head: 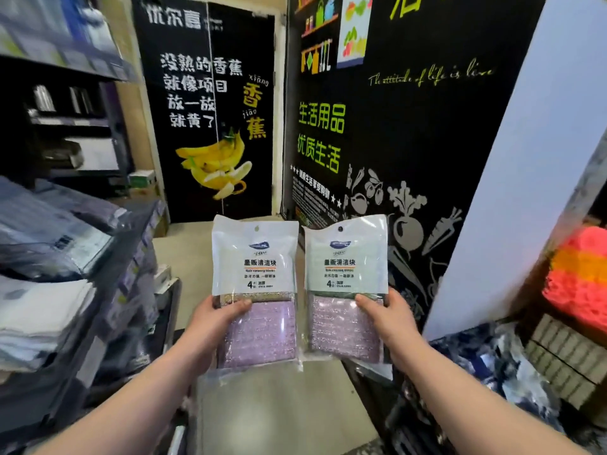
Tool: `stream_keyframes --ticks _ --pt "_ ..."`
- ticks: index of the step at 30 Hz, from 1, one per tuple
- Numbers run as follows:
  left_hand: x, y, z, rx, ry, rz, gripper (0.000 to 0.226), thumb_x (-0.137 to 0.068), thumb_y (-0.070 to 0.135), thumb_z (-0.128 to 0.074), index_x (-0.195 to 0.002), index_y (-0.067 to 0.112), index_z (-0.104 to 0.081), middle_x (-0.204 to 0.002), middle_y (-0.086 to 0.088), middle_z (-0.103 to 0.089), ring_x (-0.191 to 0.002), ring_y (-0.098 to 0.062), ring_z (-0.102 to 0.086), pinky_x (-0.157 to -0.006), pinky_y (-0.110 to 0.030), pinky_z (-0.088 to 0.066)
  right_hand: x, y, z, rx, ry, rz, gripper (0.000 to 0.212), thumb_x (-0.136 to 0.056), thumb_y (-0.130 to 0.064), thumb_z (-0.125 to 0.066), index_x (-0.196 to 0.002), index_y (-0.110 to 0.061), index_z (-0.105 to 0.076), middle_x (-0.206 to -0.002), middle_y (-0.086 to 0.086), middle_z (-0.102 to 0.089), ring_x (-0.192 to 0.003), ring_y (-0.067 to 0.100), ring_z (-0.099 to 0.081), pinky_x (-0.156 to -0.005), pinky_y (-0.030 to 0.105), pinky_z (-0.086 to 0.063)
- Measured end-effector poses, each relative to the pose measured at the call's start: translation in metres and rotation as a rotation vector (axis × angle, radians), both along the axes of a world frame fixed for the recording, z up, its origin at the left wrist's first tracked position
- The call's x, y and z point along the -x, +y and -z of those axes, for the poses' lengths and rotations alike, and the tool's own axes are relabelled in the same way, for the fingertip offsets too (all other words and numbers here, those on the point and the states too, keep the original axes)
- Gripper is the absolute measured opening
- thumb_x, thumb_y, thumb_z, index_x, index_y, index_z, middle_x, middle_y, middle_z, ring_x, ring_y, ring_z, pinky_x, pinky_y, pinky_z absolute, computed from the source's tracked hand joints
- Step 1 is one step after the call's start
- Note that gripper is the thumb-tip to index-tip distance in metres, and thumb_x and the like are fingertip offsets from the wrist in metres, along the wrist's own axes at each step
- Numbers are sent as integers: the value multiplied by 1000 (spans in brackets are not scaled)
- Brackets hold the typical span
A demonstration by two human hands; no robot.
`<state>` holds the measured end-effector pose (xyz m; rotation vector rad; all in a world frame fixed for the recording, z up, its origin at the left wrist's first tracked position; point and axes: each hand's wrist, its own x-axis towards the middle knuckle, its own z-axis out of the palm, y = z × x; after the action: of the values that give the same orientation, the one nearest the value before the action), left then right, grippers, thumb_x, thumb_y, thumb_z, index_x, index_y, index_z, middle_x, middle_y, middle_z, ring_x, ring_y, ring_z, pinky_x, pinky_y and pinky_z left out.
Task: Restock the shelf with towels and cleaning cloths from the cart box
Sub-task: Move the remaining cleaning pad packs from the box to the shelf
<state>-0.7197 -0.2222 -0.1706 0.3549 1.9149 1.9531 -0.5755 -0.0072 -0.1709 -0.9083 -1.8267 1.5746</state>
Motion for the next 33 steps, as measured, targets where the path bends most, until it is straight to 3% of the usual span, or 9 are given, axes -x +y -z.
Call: stream_keyframes --ticks 2,6,8,11,16,20,23,29,33 --pt "7 31 -5 -20 1 -64 14 -85 5 -66 -84 16 -57 -85 -4 -66 -75 -18 -62 -68 -27 -49 22 37 -8 -15 -3 -76 35 -84 -15 -68 -116 -11 -54 -106 6 -65 -92 21 -63 -69 27 -50" --pt "21 74 -15 -34 -11 -143 19 -77 12 -75 -92 13 -63 -92 -9 -71 -84 -25 -66 -89 -39 -51 63 91 -19 20 3 -187 35 -82 -16 -70 -113 -14 -54 -112 10 -66 -100 30 -65 -91 51 -52" --pt "30 83 -16 -47 -21 -176 38 -73 15 -76 -108 7 -64 -101 -14 -72 -90 -28 -69 -82 -38 -56 84 109 -20 19 -16 -241 39 -82 -19 -69 -117 -14 -54 -112 9 -67 -101 29 -65 -92 52 -51" --pt "49 89 -11 -30 -29 -298 27 -81 7 -69 -108 5 -62 -98 -12 -72 -80 -22 -68 -62 -26 -54 120 125 -18 20 -20 -322 35 -83 -16 -68 -115 -10 -54 -109 9 -66 -97 27 -65 -90 45 -52" --pt "88 93 -6 -32 -17 -423 15 -83 6 -68 -92 15 -61 -84 -3 -71 -74 -19 -68 -67 -29 -54 186 134 -7 17 19 -432 30 -86 -13 -66 -113 -10 -53 -103 7 -64 -84 16 -61 -67 25 -47" --pt "139 97 0 -59 -50 -481 14 -83 5 -68 -88 16 -60 -87 -10 -71 -77 -26 -68 -78 -38 -56 250 142 -5 -7 6 -475 25 -85 -17 -67 -104 -17 -51 -105 7 -64 -91 22 -62 -79 35 -50" --pt "188 103 1 -113 -76 -514 16 -83 5 -67 -95 11 -59 -92 -14 -70 -77 -27 -67 -70 -34 -54 303 153 -14 -13 -3 -506 30 -83 -18 -68 -105 -21 -48 -108 6 -64 -97 26 -64 -90 48 -52" --pt "294 113 -8 -110 -47 -513 21 -81 7 -70 -99 12 -63 -100 -15 -72 -89 -32 -69 -88 -48 -54 410 164 -27 -20 44 -565 31 -87 -17 -64 -113 -17 -47 -96 -3 -60 -83 14 -61 -65 27 -48" --pt "340 117 -3 -109 -41 -555 22 -81 8 -70 -101 14 -62 -96 -9 -73 -87 -27 -70 -75 -35 -55 466 167 -20 3 10 -589 32 -86 -19 -66 -113 -15 -49 -101 1 -63 -89 19 -63 -80 39 -53"
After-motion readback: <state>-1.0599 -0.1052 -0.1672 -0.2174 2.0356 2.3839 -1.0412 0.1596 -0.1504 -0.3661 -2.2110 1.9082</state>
